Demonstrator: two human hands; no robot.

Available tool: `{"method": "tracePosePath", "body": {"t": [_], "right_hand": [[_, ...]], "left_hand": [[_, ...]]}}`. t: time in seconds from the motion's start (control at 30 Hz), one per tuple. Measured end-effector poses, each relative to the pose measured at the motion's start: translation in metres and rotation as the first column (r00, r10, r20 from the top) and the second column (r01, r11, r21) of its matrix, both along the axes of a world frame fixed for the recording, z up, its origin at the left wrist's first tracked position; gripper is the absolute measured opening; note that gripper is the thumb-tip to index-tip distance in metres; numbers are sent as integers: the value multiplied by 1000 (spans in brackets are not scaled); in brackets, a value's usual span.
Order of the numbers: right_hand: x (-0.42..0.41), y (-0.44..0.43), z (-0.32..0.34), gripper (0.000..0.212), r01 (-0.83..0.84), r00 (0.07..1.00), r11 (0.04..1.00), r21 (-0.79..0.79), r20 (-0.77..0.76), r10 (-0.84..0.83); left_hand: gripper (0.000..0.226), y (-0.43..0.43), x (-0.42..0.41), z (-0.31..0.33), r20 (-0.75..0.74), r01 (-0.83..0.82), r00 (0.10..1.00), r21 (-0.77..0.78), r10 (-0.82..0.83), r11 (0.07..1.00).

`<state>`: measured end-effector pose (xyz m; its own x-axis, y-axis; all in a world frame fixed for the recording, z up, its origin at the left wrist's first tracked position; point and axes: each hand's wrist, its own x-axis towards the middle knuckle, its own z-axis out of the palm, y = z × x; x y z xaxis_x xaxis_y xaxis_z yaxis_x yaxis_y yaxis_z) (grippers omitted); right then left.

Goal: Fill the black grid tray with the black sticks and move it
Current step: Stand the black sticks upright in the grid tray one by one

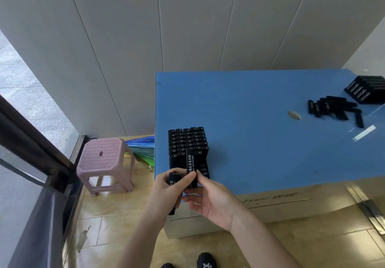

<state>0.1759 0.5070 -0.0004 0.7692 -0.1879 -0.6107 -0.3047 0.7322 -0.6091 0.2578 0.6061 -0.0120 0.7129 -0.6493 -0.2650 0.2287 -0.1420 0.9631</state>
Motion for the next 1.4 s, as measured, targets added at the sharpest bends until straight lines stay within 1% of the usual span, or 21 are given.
{"method": "tracePosePath", "body": {"t": [0.1,0.17,0.2,0.27,0.3,0.33,0.37,0.4,0.47,0.53,0.57,0.63,0.7,0.83,0.97,1.1,1.2,1.3,1.33,1.37,1.4], "right_hand": [[-4,-6,-3,33,40,999,992,118,12,-41],[-7,-11,-5,28,42,999,990,133,24,-45],[-9,-13,-6,24,50,998,993,110,31,-53],[-11,-21,-9,13,105,993,994,-14,46,-105],[-12,-25,-11,9,141,989,982,-129,52,-135],[-14,-32,-13,7,162,987,944,-289,58,-152],[-16,-38,-13,7,158,987,868,-471,55,-150],[-18,-45,-14,8,139,989,753,-643,45,-144],[-21,-58,-12,7,94,989,488,-868,27,-142],[-20,-68,-12,12,72,991,275,-959,38,-129],[-18,-71,-13,15,69,993,197,-978,47,-112],[-13,-73,-17,19,55,997,64,-996,51,-65],[-7,-75,-22,20,59,998,-36,-998,60,-25],[3,-78,-29,15,67,997,-123,-990,62,47],[7,-82,-33,11,54,989,-163,-985,30,145],[12,-90,-29,7,25,980,-286,-958,-33,198],[16,-88,-27,12,4,971,-319,-948,-73,227],[14,-82,-28,14,29,984,-360,-933,-36,172],[13,-78,-27,15,47,989,-354,-934,-5,146],[11,-72,-26,17,71,991,-319,-945,31,128],[9,-65,-24,17,103,990,-247,-964,75,123]], "left_hand": [[18,0,0,-4,129,40,990,69,-48,997],[18,1,0,-7,167,59,983,97,-74,994],[17,2,0,-8,156,60,985,96,-74,994],[14,5,2,-9,60,21,998,58,-25,998],[13,6,3,-10,-10,-19,1000,39,20,999],[12,9,5,-11,-71,-64,995,34,66,997],[10,11,7,-12,-118,-105,987,42,109,994],[9,14,9,-13,-160,-143,976,52,150,988],[6,17,12,-16,-240,-218,944,55,225,974],[5,18,14,-18,-314,-268,911,43,268,962],[6,18,14,-18,-352,-281,895,36,275,959],[10,17,15,-19,-438,-297,856,15,273,955],[12,17,16,-20,-528,-315,811,-29,252,949],[14,17,18,-22,-623,-363,748,-91,231,928],[15,17,17,-21,-646,-392,725,-105,237,914],[21,16,15,-18,-629,-394,737,-106,246,913],[26,16,13,-15,-609,-370,758,-110,232,922],[25,17,12,-13,-584,-329,786,-118,203,937],[24,19,12,-13,-570,-314,799,-124,191,941],[24,20,12,-12,-555,-299,812,-133,179,945],[25,22,11,-12,-539,-286,825,-143,168,947]]}}
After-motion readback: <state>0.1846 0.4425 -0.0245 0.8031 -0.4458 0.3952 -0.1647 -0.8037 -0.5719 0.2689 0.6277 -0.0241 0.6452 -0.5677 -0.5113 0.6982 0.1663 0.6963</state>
